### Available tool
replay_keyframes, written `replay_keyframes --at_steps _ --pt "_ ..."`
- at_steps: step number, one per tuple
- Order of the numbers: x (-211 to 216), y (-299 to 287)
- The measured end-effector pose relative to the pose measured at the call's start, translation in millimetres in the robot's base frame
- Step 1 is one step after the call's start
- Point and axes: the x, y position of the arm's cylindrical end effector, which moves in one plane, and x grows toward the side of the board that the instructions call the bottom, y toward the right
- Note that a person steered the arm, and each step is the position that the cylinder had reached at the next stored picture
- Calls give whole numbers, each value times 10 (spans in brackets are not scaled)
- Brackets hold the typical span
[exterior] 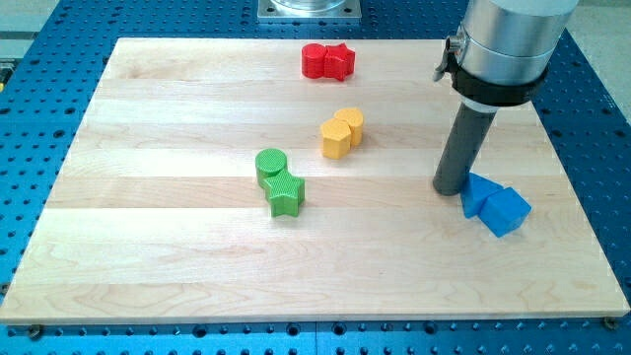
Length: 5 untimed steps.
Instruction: Place your arm to the bottom left of the triangle
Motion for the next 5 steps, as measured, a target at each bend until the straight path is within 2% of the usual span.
replay_keyframes --at_steps 2,5 --pt "-131 -98" --pt "109 -226"
